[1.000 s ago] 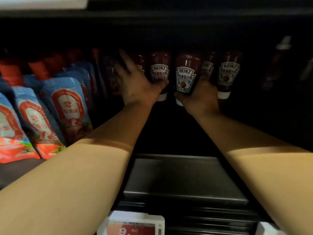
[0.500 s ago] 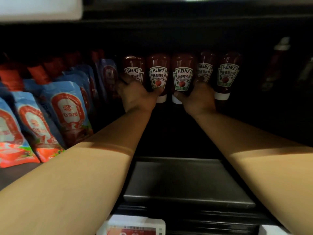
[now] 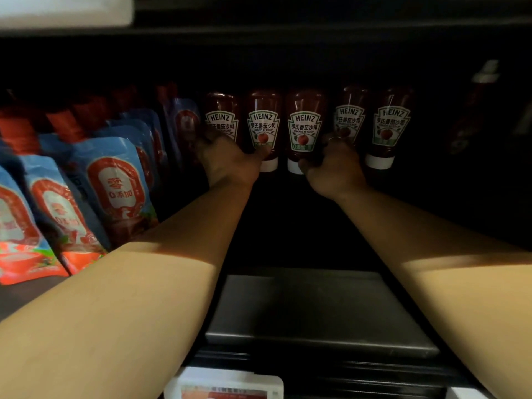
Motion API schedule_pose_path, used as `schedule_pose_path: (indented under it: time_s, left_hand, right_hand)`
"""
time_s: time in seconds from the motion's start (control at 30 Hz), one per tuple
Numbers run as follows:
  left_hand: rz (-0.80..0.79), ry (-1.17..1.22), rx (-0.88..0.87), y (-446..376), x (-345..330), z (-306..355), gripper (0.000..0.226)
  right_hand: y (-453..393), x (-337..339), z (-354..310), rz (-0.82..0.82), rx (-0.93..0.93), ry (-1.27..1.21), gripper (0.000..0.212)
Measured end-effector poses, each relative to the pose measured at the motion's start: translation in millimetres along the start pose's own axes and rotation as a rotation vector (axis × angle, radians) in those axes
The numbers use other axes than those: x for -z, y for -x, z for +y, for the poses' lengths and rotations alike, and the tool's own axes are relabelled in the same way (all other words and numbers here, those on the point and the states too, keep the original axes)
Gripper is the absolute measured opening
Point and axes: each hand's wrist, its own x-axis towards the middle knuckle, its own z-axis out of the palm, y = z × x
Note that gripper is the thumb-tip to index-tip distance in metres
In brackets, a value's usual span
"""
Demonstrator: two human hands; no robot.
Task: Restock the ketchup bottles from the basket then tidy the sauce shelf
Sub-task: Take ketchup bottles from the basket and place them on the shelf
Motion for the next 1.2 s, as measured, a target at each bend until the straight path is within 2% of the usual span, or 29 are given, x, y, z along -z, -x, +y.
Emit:
schedule_pose_path:
  time_s: [0.13, 0.33, 0.5, 0.57, 0.63, 0.7, 0.83, 0.93, 1.0, 1.1, 1.2]
  left_hand:
    - [-0.065, -0.014, -0.014, -7.9, -0.9, -4.2, 0.122]
    - [0.005, -0.006, 0.004, -3.0, -2.0, -2.2, 0.134]
    - [0.009, -0.005, 0.011, 2.1, 1.0, -0.1, 0.131]
    - [0.033, -0.041, -0.007, 10.9, 5.7, 1.7, 0.126]
    - [0.052, -0.091, -0.043, 17.3, 12.9, 0.5, 0.115]
    - [0.051, -0.098, -0.093, 19.7, 20.3, -2.8, 0.096]
    - [-0.049, -0.02, -0.169, 37.5, 31.5, -5.0, 0.051]
    - [-0.126, 0.034, -0.222, 55.4, 41.4, -5.9, 0.027]
    - [-0.187, 0.066, -0.22, 62.8, 50.7, -10.0, 0.019]
    - [-0.273, 0.117, -0.207, 72.7, 68.4, -18.8, 0.021]
    - [-0.334, 0.087, -0.174, 83.2, 85.0, -23.9, 0.024]
  right_hand:
    - [-3.3, 0.1, 3.1, -0.04, 0.006, -0.053, 0.056]
    - [-7.2, -1.9, 8.7, -0.038, 0.023, -0.06, 0.052]
    - [-4.8, 0.4, 8.7, -0.032, -0.016, -0.128, 0.044]
    - [1.0, 5.3, 5.2, -0.033, -0.041, -0.129, 0.047]
    - [11.4, 12.6, 2.2, -0.031, -0.071, -0.119, 0.052]
    - [24.9, 20.8, 1.9, 0.01, -0.083, -0.069, 0.042]
    - [56.4, 41.4, 3.7, 0.075, -0.153, -0.013, 0.031]
    - [80.6, 60.4, 3.7, 0.11, -0.205, -0.023, 0.027]
    - [96.5, 71.8, 4.9, 0.131, -0.232, 0.001, 0.029]
    - [117.0, 89.3, 4.4, 0.162, -0.323, 0.016, 0.035]
    - [134.3, 108.5, 1.5, 0.094, -0.383, 0.005, 0.037]
